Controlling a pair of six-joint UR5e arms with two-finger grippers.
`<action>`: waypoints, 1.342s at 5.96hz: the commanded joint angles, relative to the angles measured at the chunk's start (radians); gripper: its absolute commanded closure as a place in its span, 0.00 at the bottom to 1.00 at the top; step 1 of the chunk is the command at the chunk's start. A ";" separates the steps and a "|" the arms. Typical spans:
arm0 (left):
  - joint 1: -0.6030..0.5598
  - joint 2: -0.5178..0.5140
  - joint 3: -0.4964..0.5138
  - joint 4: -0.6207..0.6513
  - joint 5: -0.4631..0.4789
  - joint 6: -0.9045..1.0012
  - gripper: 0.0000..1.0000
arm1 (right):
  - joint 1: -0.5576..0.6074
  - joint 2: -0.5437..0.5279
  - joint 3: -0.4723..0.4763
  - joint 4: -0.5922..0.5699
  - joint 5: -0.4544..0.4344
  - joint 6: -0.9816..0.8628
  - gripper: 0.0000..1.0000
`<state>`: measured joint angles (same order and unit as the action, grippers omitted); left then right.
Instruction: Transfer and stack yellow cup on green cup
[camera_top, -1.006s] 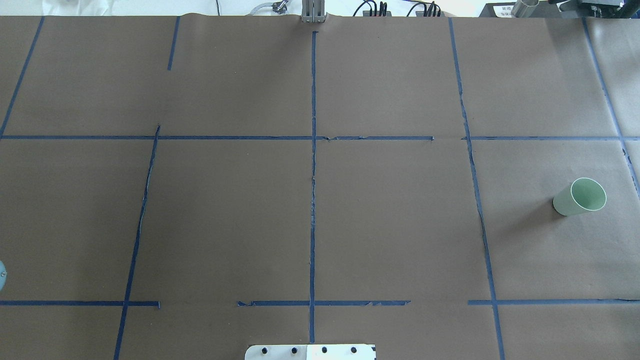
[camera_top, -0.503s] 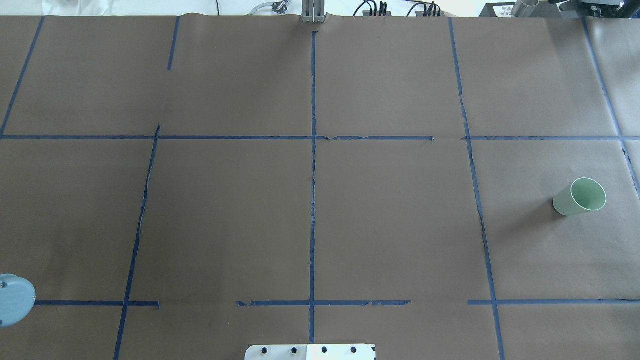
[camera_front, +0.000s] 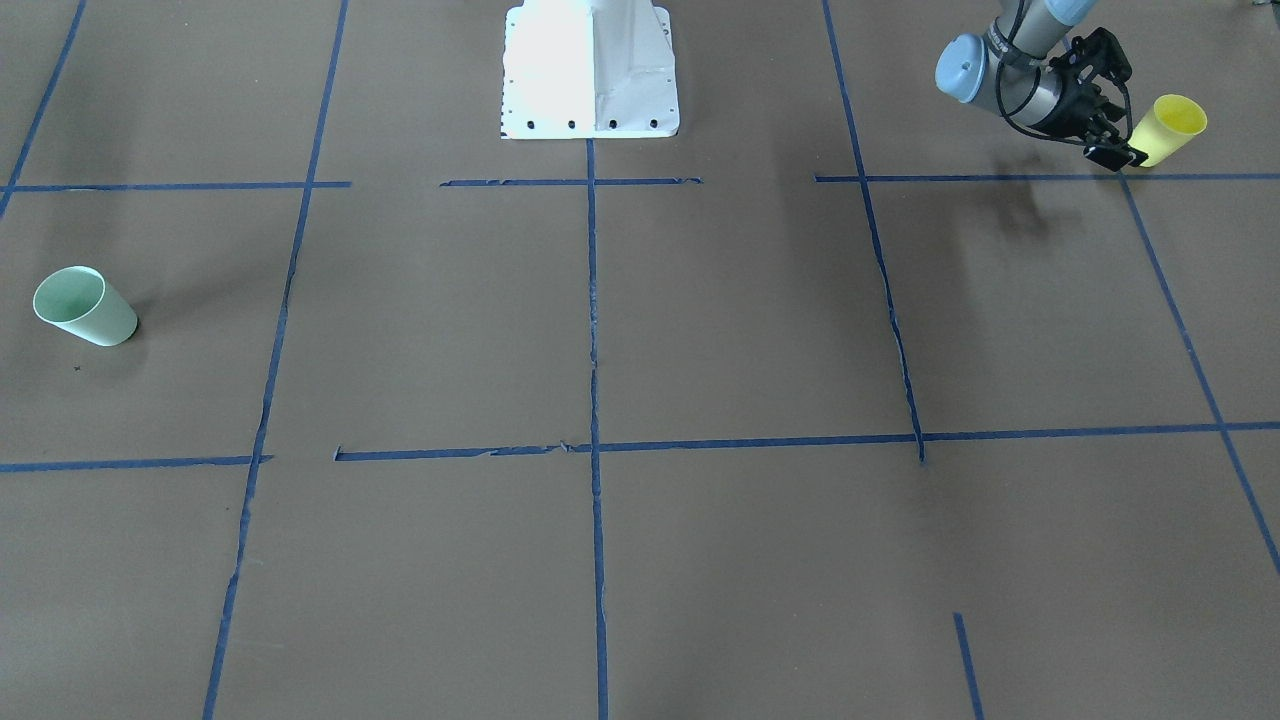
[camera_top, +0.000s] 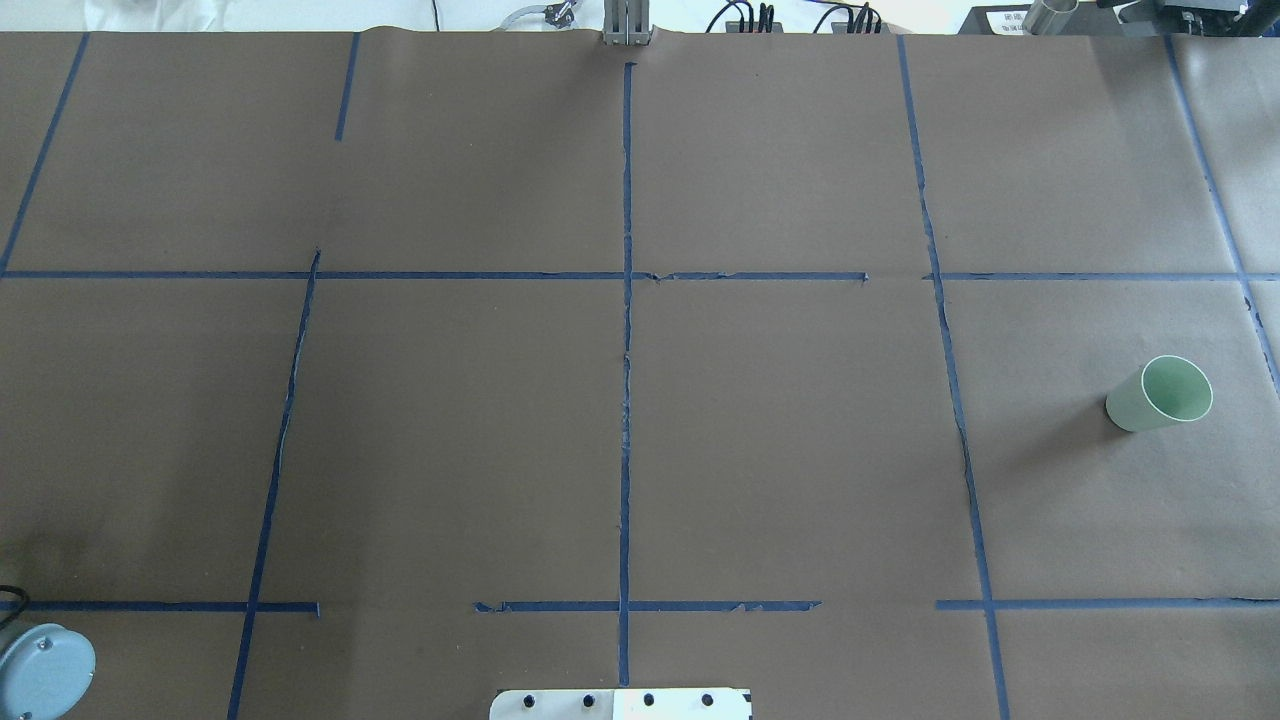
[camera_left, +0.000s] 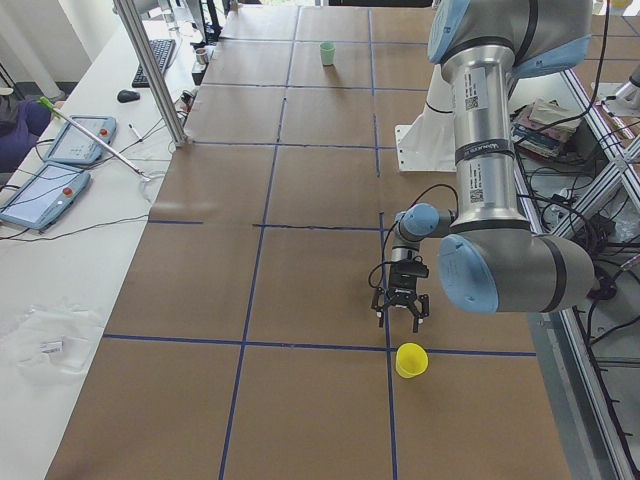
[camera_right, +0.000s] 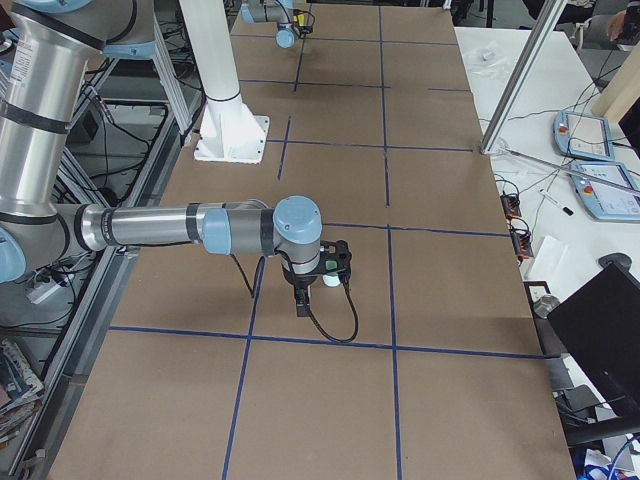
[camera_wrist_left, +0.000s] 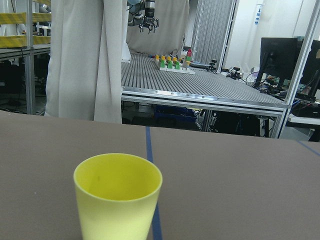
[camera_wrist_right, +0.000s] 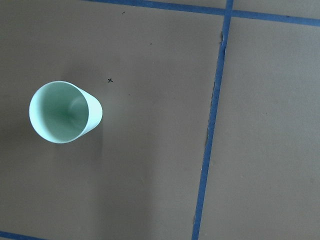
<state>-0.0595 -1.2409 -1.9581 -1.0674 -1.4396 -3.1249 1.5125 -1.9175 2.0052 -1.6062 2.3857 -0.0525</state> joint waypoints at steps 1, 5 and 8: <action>0.050 0.006 0.027 -0.020 -0.027 -0.003 0.00 | 0.000 -0.001 0.004 0.000 0.000 -0.003 0.00; 0.050 0.070 0.113 -0.144 -0.025 0.026 0.00 | 0.002 -0.003 0.024 0.000 0.000 0.003 0.00; 0.049 0.095 0.191 -0.219 -0.019 0.040 0.00 | 0.002 -0.001 0.024 -0.001 0.000 0.006 0.00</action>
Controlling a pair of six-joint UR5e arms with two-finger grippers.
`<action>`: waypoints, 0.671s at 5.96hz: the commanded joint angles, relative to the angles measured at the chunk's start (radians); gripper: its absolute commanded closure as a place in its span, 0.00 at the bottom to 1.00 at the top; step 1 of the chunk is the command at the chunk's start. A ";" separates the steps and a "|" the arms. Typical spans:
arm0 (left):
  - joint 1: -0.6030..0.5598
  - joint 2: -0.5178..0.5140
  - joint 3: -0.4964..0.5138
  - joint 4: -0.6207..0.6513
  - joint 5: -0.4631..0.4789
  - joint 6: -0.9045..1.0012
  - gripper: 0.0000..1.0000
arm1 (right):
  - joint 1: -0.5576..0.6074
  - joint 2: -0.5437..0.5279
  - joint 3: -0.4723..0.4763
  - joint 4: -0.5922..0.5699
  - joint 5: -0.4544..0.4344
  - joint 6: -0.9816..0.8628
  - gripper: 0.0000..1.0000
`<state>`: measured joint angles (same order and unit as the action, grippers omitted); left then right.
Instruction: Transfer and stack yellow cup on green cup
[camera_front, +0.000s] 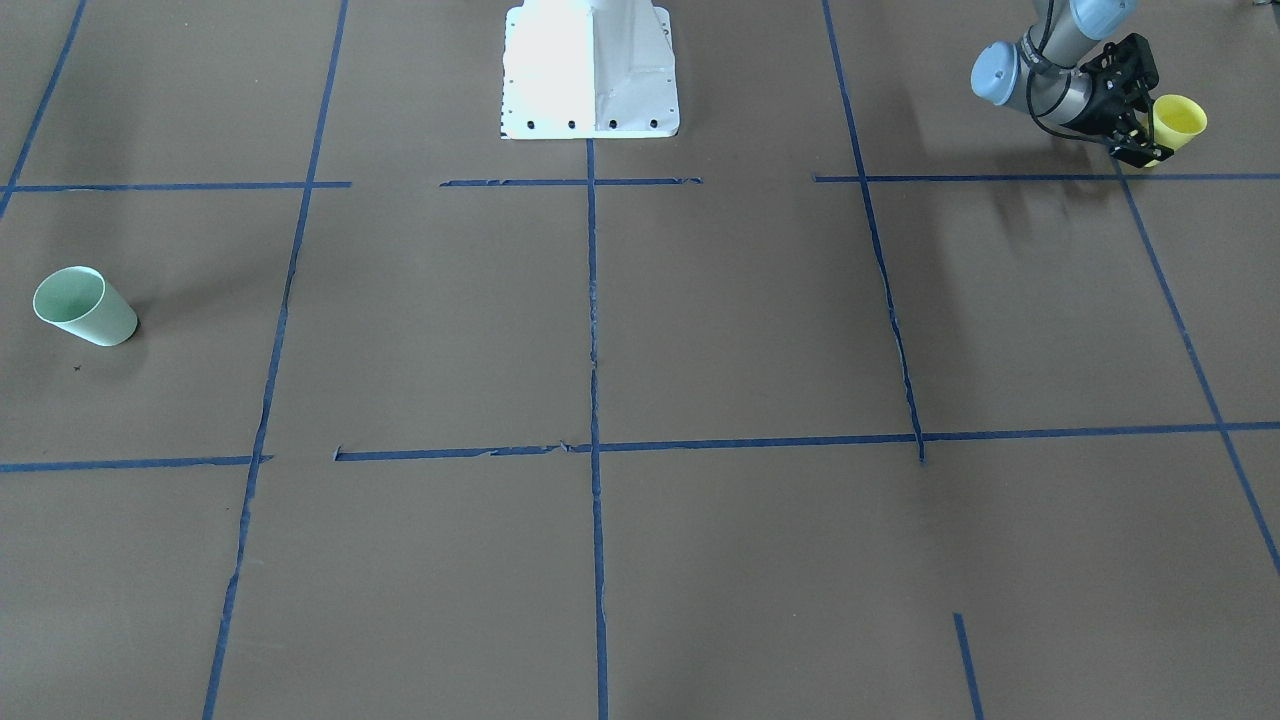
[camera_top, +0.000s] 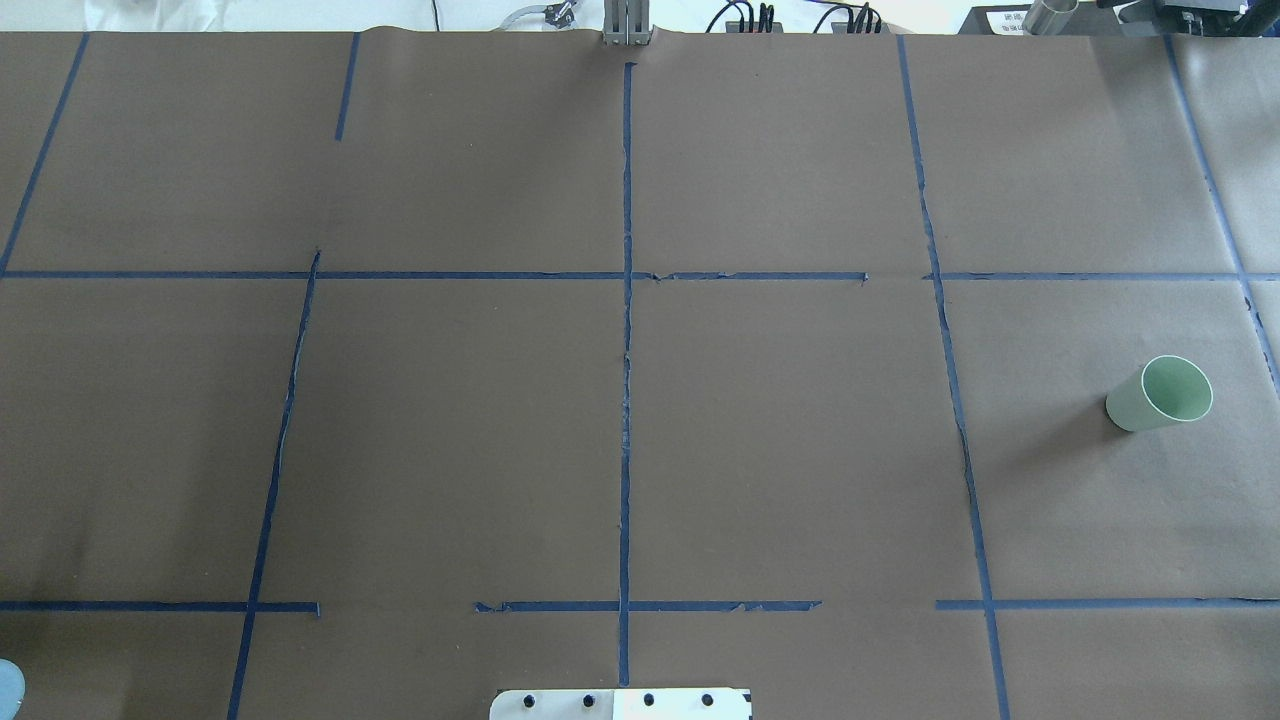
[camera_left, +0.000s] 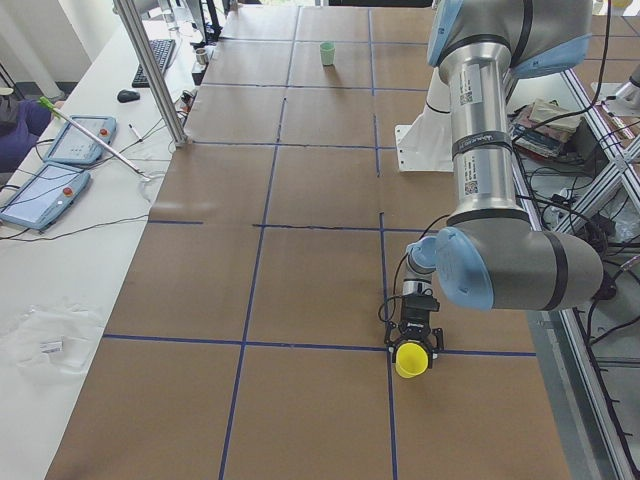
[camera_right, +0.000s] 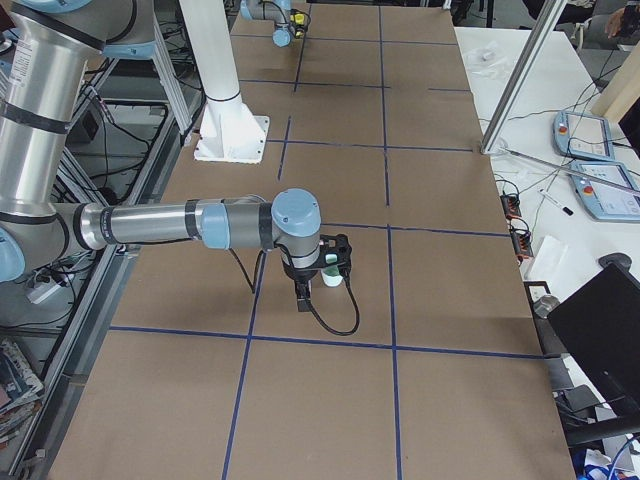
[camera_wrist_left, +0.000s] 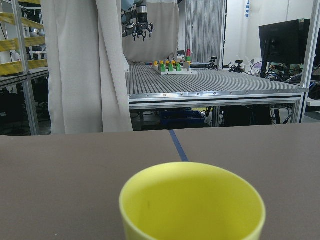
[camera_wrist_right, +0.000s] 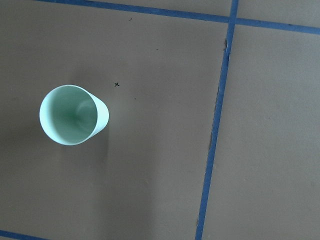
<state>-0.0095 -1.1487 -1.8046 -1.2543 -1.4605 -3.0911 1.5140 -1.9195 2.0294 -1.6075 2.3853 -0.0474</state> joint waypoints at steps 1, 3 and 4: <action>-0.001 0.001 0.056 -0.040 0.002 0.014 0.00 | 0.000 0.000 0.000 0.000 0.000 0.001 0.00; -0.001 0.001 0.074 -0.043 0.003 0.011 0.12 | -0.002 0.000 0.000 0.001 0.000 0.001 0.00; -0.001 0.004 0.076 -0.043 0.006 0.011 0.25 | 0.000 0.000 0.000 0.000 0.002 0.001 0.00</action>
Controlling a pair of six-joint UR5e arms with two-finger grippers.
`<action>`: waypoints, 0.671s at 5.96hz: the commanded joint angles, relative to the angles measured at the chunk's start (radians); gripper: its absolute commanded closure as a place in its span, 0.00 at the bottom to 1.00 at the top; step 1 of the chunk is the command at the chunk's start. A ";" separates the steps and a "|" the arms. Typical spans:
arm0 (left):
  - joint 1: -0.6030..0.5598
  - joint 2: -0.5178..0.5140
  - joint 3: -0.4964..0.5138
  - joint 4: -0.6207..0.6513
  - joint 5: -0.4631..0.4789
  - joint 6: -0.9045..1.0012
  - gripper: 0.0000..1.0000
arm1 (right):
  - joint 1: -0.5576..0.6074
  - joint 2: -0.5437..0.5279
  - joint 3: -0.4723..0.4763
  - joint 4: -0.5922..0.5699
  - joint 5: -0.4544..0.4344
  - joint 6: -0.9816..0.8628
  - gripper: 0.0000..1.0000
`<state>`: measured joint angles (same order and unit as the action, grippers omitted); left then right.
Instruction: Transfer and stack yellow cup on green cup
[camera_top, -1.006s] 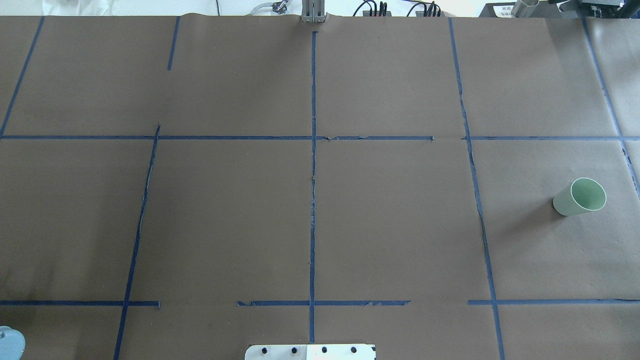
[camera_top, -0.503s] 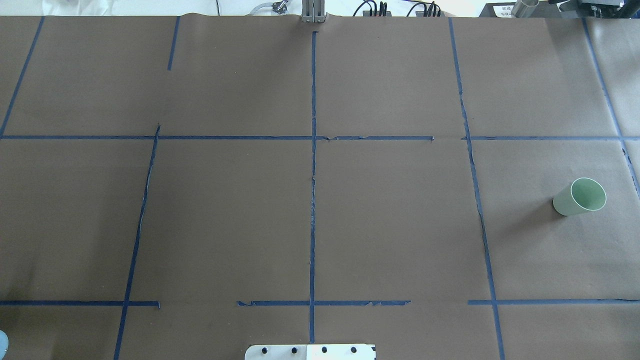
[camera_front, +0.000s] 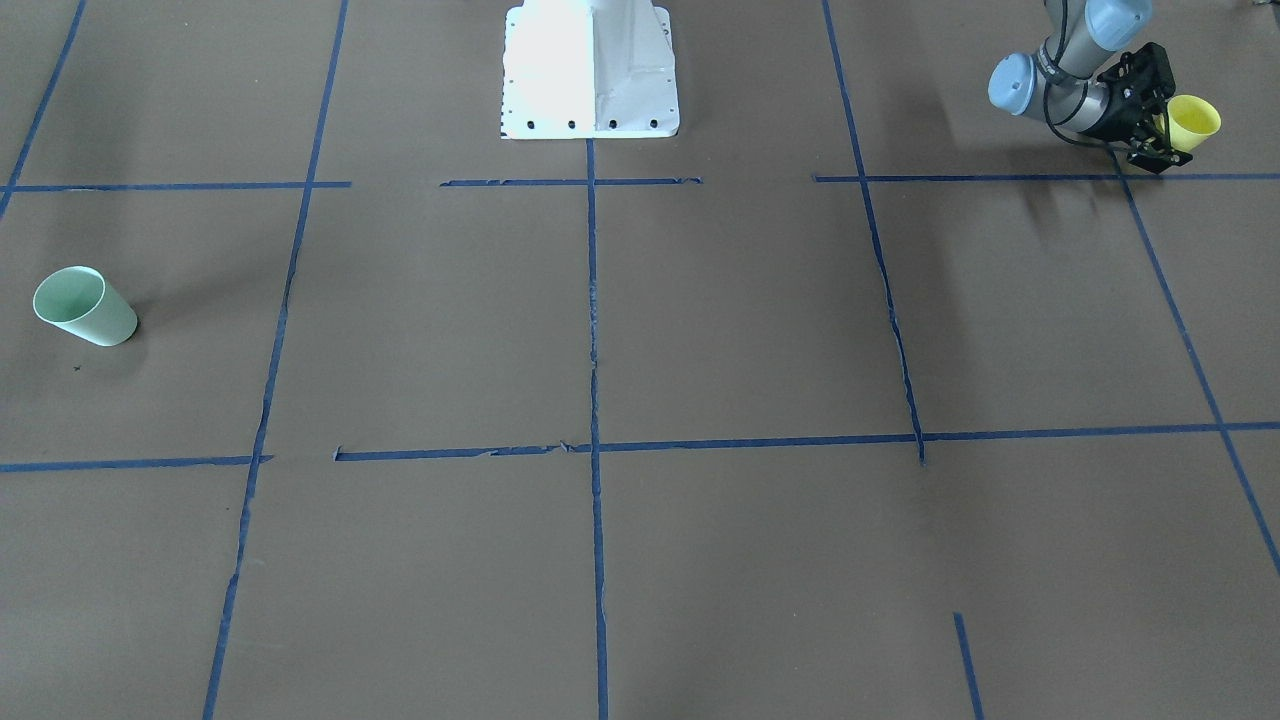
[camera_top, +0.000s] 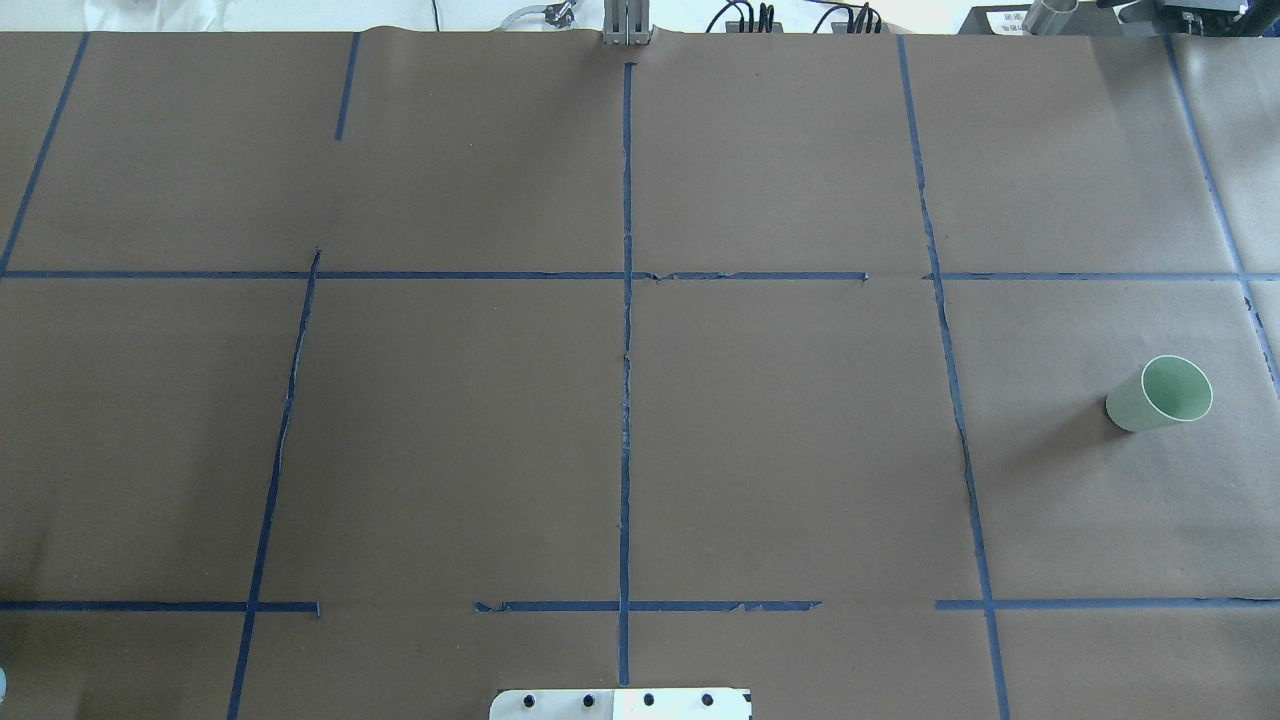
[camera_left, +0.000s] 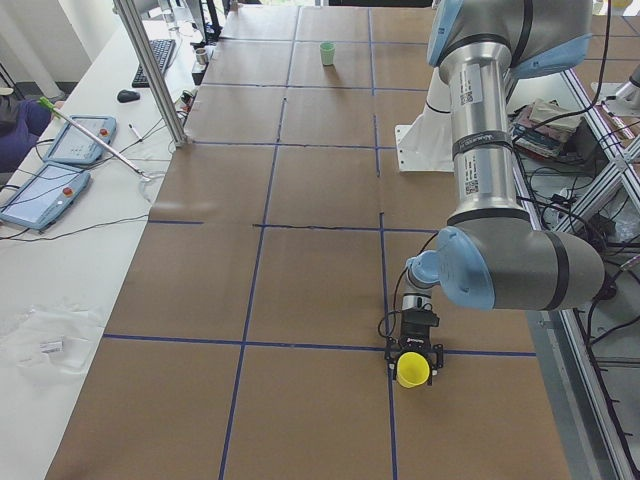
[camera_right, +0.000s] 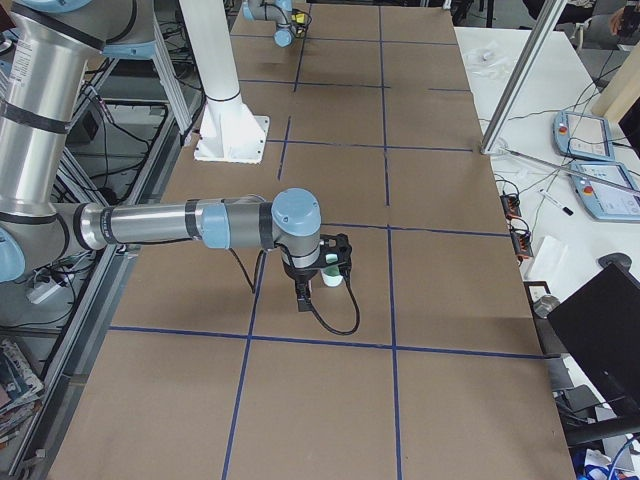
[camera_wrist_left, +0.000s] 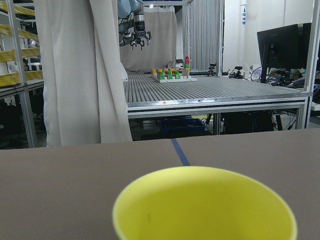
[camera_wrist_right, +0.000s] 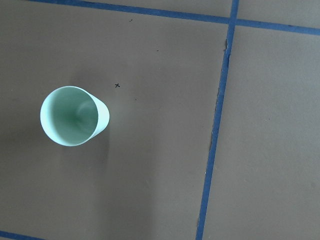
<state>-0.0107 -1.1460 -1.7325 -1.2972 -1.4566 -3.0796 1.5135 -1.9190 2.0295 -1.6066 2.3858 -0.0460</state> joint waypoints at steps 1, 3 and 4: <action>-0.005 0.011 0.001 -0.001 0.004 -0.001 0.28 | 0.001 0.000 0.000 -0.001 0.001 0.002 0.00; -0.006 0.064 -0.009 -0.026 0.010 0.004 0.32 | -0.001 0.000 -0.002 -0.001 0.001 0.002 0.00; -0.008 0.089 -0.007 -0.039 0.022 0.007 0.32 | 0.001 0.000 -0.003 -0.001 0.001 0.002 0.00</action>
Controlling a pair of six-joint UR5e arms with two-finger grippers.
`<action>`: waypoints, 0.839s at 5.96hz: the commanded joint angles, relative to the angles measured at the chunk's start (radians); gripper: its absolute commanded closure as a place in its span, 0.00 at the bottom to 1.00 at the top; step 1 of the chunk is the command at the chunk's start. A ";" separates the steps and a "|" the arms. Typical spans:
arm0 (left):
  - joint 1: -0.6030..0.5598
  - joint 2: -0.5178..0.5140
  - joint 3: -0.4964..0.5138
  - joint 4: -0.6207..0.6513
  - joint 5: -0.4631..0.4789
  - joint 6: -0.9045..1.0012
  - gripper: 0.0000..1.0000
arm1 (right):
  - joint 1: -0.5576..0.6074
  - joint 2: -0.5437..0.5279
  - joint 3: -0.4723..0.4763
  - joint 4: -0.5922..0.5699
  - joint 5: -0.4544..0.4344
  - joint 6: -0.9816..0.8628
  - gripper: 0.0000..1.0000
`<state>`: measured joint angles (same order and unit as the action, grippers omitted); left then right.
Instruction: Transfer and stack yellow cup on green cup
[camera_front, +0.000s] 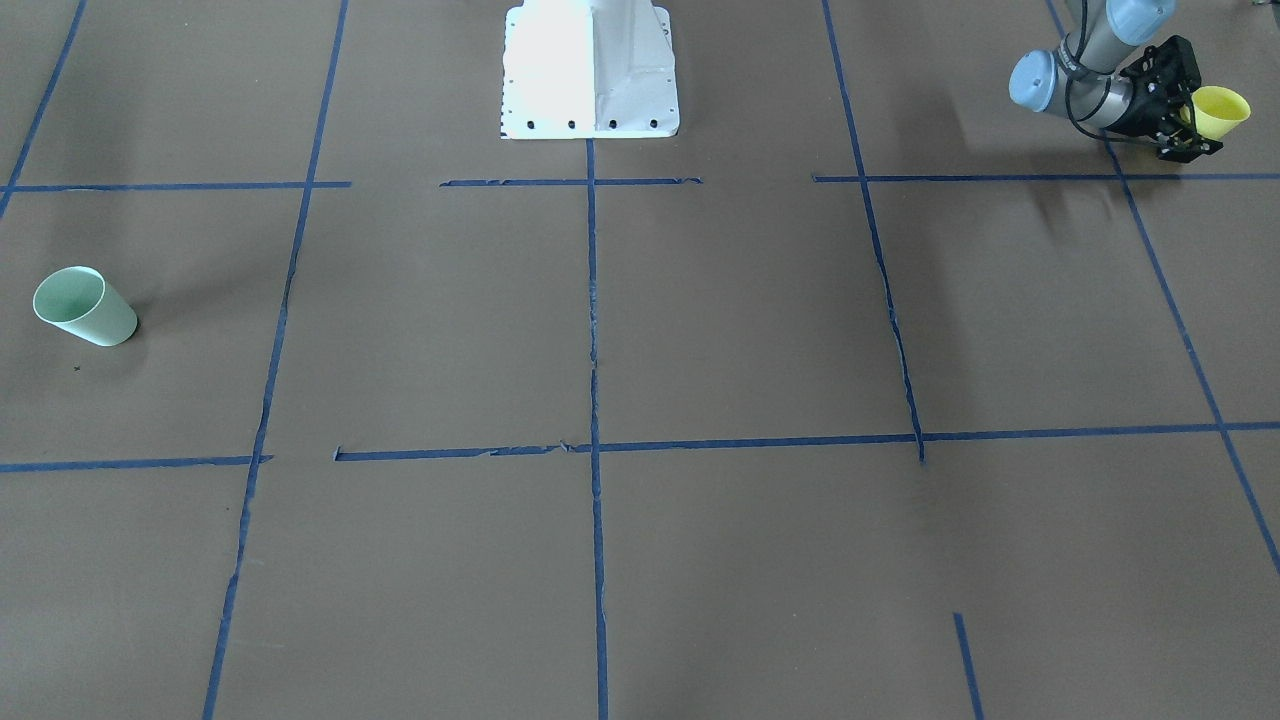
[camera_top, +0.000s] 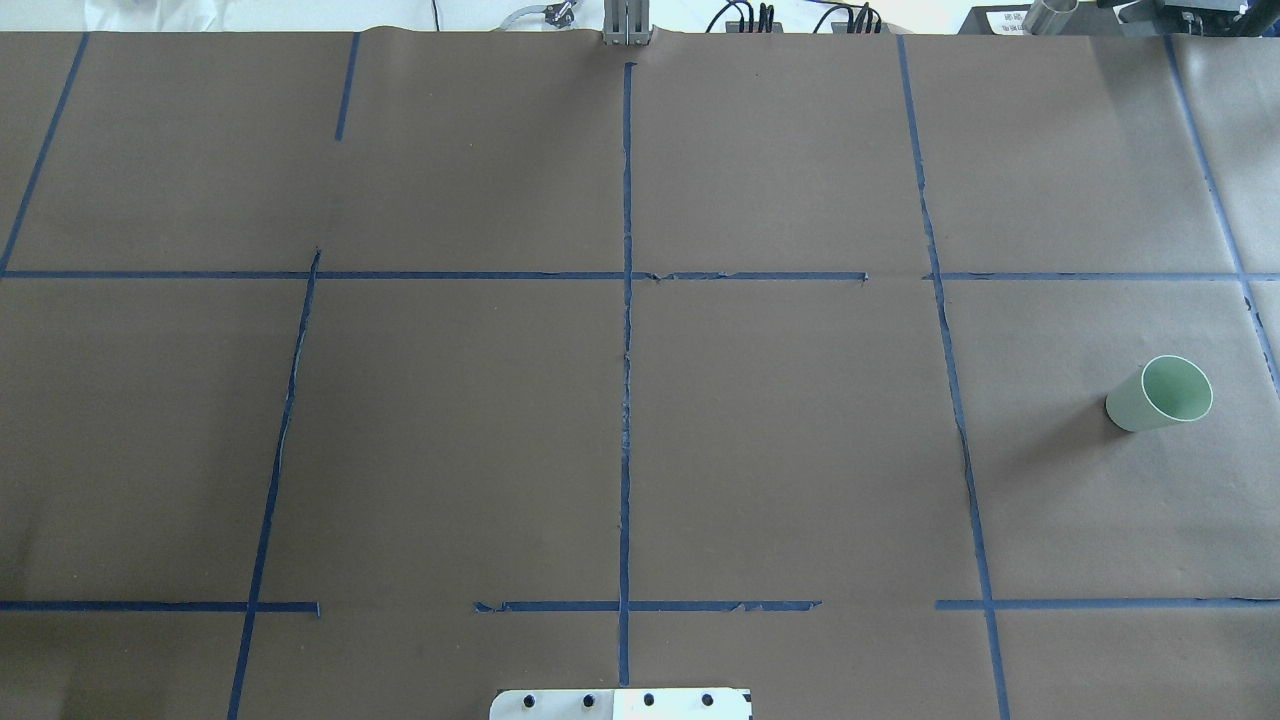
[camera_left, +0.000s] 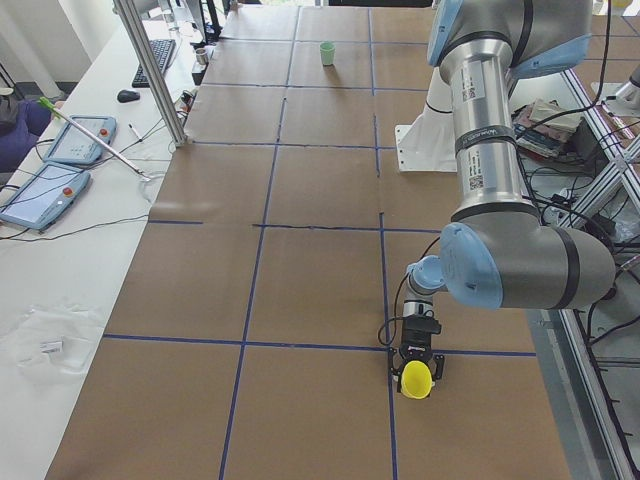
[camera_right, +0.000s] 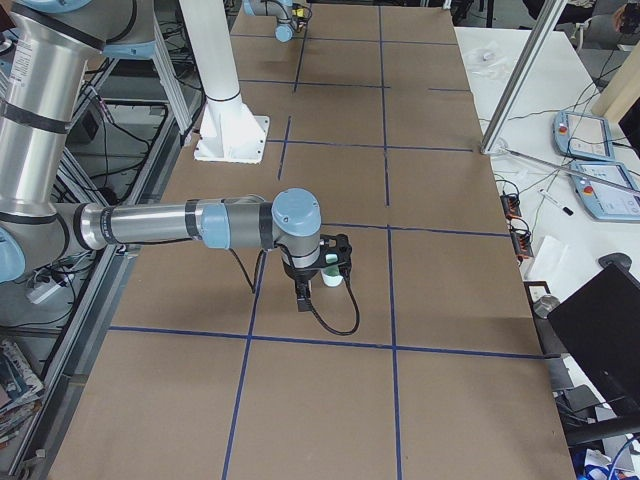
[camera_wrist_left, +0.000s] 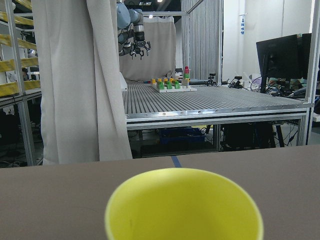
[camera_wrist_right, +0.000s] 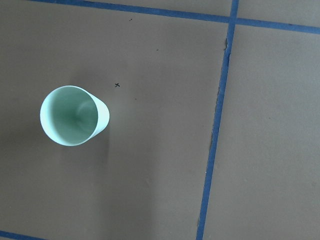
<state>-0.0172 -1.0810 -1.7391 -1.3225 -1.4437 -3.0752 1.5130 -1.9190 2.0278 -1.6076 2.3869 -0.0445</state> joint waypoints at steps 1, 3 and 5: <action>-0.003 0.056 0.007 -0.061 0.022 0.044 0.31 | 0.001 0.000 -0.001 -0.002 0.000 0.000 0.00; -0.044 0.105 0.029 -0.162 0.098 0.148 0.31 | 0.000 0.000 -0.003 -0.002 0.003 0.000 0.00; -0.297 0.078 0.042 -0.259 0.274 0.409 0.31 | 0.001 -0.002 -0.004 -0.003 0.005 0.002 0.00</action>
<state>-0.1816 -0.9883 -1.7016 -1.5371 -1.2601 -2.7999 1.5136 -1.9194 2.0238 -1.6096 2.3903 -0.0433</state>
